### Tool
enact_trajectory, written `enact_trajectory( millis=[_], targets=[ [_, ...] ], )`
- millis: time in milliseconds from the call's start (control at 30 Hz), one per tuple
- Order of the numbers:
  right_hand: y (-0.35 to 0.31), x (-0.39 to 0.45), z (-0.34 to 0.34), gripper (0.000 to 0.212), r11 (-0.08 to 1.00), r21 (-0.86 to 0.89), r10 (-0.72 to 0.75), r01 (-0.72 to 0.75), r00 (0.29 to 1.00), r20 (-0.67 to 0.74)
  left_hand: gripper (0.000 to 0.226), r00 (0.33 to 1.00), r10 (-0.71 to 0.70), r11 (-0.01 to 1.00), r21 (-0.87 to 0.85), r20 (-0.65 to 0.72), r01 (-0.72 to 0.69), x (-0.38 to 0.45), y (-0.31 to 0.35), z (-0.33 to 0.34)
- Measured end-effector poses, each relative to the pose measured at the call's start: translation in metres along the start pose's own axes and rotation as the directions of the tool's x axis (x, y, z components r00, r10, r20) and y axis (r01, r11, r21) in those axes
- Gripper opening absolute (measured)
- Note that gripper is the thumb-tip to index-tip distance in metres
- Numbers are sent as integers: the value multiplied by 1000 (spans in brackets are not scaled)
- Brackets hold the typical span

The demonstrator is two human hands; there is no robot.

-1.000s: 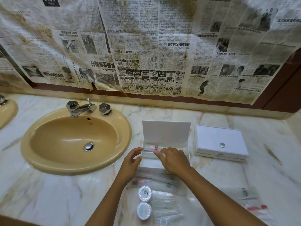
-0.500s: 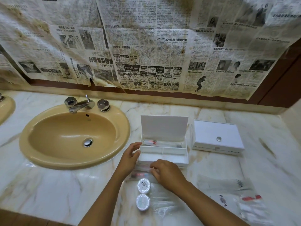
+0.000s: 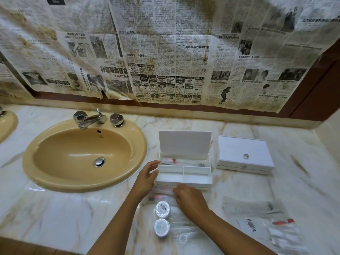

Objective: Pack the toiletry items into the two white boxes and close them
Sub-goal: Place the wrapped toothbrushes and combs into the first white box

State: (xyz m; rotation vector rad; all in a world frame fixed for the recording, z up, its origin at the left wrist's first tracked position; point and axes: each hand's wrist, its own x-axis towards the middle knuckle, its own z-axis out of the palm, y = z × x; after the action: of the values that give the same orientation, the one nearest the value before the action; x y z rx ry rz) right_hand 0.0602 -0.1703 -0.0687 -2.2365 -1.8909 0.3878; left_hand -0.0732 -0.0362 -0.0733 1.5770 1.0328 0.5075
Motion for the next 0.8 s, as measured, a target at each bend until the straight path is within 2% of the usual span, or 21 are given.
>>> enact_trajectory(
  millis=[67,167,400,667,800],
  targets=[
    [-2,1,-1,13,998,-62,4,-2,1000,21,26,1000,-2,1000,0,3,2,-1,2,0],
    [-1,2,1,28,996,-88,15,-18,999,-36,25,1000,-11,1000,-2,8,11,-2,5,-1],
    [-4,-2,-12,13,1000,26,21,-16,978,-209,26,999,-32,999,-9,45,32,-2,11,-6],
    [-2,10,-49,20,999,37,3,15,896,-445,30,994,-86,992,-82,69,92,1,11,-10],
    [3,24,-61,16,995,102,45,11,847,-530,19,993,-110,988,-106,39,114,2,8,-8]
  ],
)
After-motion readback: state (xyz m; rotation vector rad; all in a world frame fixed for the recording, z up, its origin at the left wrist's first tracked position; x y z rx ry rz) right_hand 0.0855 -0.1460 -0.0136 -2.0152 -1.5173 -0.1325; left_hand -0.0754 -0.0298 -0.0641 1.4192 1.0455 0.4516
